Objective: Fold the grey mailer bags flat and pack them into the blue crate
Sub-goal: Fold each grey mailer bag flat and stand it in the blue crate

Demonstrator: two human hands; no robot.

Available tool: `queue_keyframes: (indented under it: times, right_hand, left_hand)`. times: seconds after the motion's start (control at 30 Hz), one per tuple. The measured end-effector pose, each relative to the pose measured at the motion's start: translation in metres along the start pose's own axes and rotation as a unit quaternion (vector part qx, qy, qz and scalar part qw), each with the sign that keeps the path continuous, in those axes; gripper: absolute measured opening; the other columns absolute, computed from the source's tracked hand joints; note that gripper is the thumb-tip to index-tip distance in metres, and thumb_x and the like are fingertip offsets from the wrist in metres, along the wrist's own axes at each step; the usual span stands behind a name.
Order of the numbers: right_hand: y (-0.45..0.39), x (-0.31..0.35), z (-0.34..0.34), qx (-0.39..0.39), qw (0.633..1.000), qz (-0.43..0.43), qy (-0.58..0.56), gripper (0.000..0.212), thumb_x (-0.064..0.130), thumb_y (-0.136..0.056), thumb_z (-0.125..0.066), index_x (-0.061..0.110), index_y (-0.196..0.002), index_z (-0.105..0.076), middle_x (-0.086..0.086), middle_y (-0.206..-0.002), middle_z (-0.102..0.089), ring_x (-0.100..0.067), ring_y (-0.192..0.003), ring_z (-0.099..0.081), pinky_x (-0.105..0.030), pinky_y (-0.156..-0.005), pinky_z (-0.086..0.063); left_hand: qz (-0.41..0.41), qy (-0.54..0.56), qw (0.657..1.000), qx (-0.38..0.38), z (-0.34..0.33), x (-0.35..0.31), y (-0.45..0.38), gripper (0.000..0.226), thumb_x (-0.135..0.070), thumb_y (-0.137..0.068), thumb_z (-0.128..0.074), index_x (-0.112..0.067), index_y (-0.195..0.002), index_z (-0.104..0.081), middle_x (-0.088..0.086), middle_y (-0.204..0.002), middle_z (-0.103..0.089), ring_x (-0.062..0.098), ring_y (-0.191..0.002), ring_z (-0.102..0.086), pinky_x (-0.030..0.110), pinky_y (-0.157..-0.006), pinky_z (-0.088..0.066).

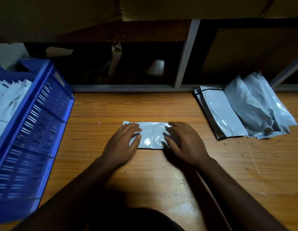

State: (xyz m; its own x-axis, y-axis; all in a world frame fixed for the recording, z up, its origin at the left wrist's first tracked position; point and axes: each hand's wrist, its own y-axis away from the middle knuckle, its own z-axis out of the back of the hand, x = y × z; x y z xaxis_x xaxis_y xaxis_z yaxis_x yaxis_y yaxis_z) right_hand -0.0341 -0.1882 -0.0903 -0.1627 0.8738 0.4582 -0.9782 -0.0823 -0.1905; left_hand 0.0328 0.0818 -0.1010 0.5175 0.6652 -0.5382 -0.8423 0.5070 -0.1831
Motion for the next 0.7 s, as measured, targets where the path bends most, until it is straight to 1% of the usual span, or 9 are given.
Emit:
queue_keyframes:
  times: [0.07, 0.13, 0.17, 0.23, 0.3, 0.4, 0.6, 0.7]
  right_hand:
    - [-0.019, 0.013, -0.009, 0.006, 1.000, 0.002, 0.023, 0.040, 0.036, -0.101, -0.055, 0.015, -0.134, -0.063, -0.007, -0.151, -0.055, -0.030, -0.140, -0.047, -0.045, -0.116, -0.040]
    - [-0.034, 0.025, -0.027, 0.031, 0.998, -0.002, 0.047, 0.046, 0.036, -0.104, -0.044, 0.014, -0.142, -0.057, -0.009, -0.158, -0.047, -0.033, -0.148, -0.038, -0.050, -0.120, -0.033]
    - [-0.039, 0.029, -0.037, 0.045, 0.997, -0.010, 0.055, 0.049, 0.037, -0.105, -0.038, 0.015, -0.146, -0.054, -0.009, -0.160, -0.044, -0.033, -0.150, -0.035, -0.053, -0.121, -0.030]
    - [-0.043, 0.030, -0.055, 0.058, 0.996, -0.026, 0.067, 0.053, 0.040, -0.107, -0.031, 0.017, -0.151, -0.050, -0.010, -0.162, -0.040, -0.034, -0.151, -0.033, -0.056, -0.122, -0.027]
    - [-0.043, 0.026, -0.067, 0.058, 0.994, -0.035, 0.082, 0.052, 0.040, -0.108, -0.030, 0.020, -0.153, -0.047, -0.009, -0.165, -0.034, -0.034, -0.152, -0.031, -0.056, -0.123, -0.024]
    - [-0.040, 0.022, -0.073, 0.064, 0.992, -0.042, 0.098, 0.052, 0.040, -0.109, -0.029, 0.022, -0.156, -0.044, -0.007, -0.167, -0.032, -0.031, -0.153, -0.029, -0.054, -0.124, -0.020]
    - [-0.043, 0.022, -0.079, 0.072, 0.989, -0.052, 0.114, 0.054, 0.039, -0.108, -0.028, 0.019, -0.155, -0.046, -0.007, -0.164, -0.037, -0.031, -0.153, -0.030, -0.054, -0.124, -0.021]
    - [-0.044, 0.022, -0.084, 0.068, 0.989, -0.046, 0.126, 0.052, 0.037, -0.107, -0.030, 0.017, -0.152, -0.050, -0.008, -0.163, -0.040, -0.033, -0.152, -0.032, -0.055, -0.123, -0.023]
  left_hand:
    - [0.019, -0.015, 0.999, 0.023, -0.012, -0.009, -0.020, 0.047, -0.040, -0.107, -0.040, -0.018, -0.145, -0.054, -0.003, -0.157, -0.045, 0.012, -0.149, -0.033, 0.033, -0.123, -0.027]
    - [0.010, -0.053, 0.997, 0.049, -0.025, -0.012, -0.036, 0.059, -0.045, -0.107, -0.024, -0.015, -0.154, -0.044, 0.001, -0.164, -0.034, 0.013, -0.155, -0.020, 0.036, -0.127, -0.016]
    - [0.004, -0.074, 0.995, 0.061, -0.031, -0.011, -0.041, 0.063, -0.045, -0.106, -0.019, -0.013, -0.155, -0.041, 0.003, -0.165, -0.032, 0.015, -0.156, -0.018, 0.038, -0.128, -0.013]
    - [0.008, -0.106, 0.991, 0.078, -0.039, -0.006, -0.045, 0.067, -0.046, -0.105, -0.013, -0.011, -0.156, -0.040, 0.006, -0.165, -0.033, 0.018, -0.155, -0.021, 0.037, -0.129, -0.011]
    - [0.018, -0.126, 0.989, 0.078, -0.045, -0.002, -0.043, 0.067, -0.044, -0.105, -0.013, -0.010, -0.154, -0.044, 0.008, -0.161, -0.039, 0.022, -0.153, -0.029, 0.037, -0.128, -0.013]
    - [0.016, -0.146, 0.987, 0.060, -0.052, -0.001, -0.039, 0.060, -0.039, -0.107, -0.020, -0.009, -0.150, -0.050, 0.009, -0.157, -0.045, 0.023, -0.150, -0.036, 0.039, -0.127, -0.019]
    - [0.023, -0.176, 0.983, 0.046, -0.056, -0.004, -0.040, 0.056, -0.035, -0.107, -0.023, -0.012, -0.149, -0.051, 0.006, -0.159, -0.043, 0.020, -0.151, -0.033, 0.036, -0.127, -0.015]
    - [0.016, -0.178, 0.983, 0.036, -0.060, 0.000, -0.042, 0.053, -0.031, -0.106, -0.027, -0.011, -0.147, -0.055, 0.007, -0.158, -0.045, 0.022, -0.150, -0.035, 0.040, -0.126, -0.022]
